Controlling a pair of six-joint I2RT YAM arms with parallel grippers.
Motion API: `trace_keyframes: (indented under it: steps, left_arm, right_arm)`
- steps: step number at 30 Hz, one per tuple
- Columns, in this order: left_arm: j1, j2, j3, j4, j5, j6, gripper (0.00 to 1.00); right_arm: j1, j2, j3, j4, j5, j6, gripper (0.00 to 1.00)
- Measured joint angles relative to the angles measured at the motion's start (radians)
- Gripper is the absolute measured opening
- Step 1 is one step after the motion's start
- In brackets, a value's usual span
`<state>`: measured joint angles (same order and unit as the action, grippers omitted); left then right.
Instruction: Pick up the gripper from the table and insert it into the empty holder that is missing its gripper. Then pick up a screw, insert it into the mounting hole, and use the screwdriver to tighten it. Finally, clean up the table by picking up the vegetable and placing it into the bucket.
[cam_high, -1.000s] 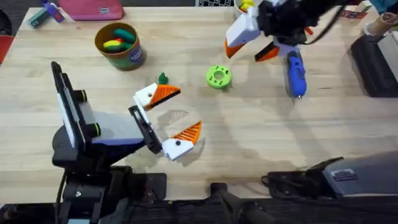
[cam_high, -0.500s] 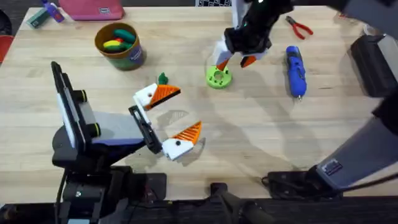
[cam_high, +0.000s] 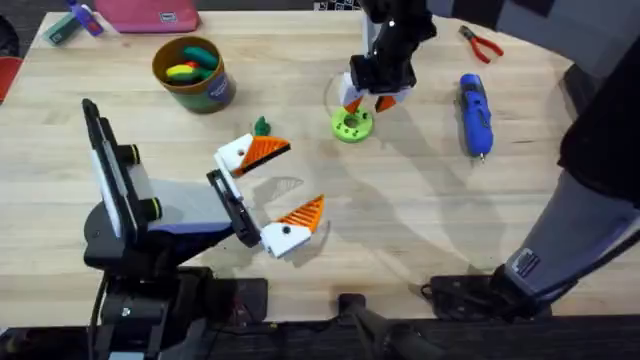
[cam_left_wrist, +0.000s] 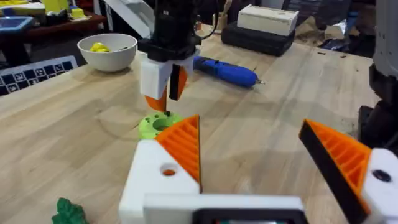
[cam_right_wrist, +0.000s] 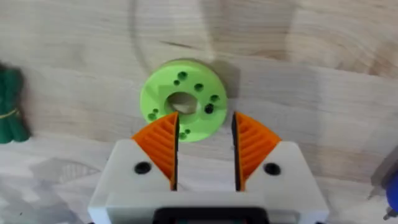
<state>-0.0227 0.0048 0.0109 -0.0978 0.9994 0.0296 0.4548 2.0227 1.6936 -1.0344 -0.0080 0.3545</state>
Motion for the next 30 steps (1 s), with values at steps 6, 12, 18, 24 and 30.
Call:
trace_keyframes:
  steps: [6, 12, 18, 24, 30]
  left_arm:
    - [0.0, 0.0, 0.0, 0.0, 0.0, 0.0, 0.985]
    - [0.0, 0.0, 0.0, 0.0, 0.0, 0.0, 0.985]
    - [0.0, 0.0, 0.0, 0.0, 0.0, 0.0, 0.985]
    - [0.0, 0.0, 0.0, 0.0, 0.0, 0.0, 0.985]
    - [0.0, 0.0, 0.0, 0.0, 0.0, 0.0, 0.985]
  right_arm:
    - [0.01, 0.001, 0.0, 0.009, 0.064, 0.032, 0.418]
    - [0.026, 0.001, -0.012, 0.033, 0.086, 0.043, 0.393]
    - [0.031, 0.012, -0.021, 0.046, 0.093, 0.061, 0.363]
    - [0.031, 0.042, -0.021, 0.047, 0.094, 0.066, 0.347]
    - [0.031, 0.057, -0.021, 0.049, 0.094, 0.07, 0.296]
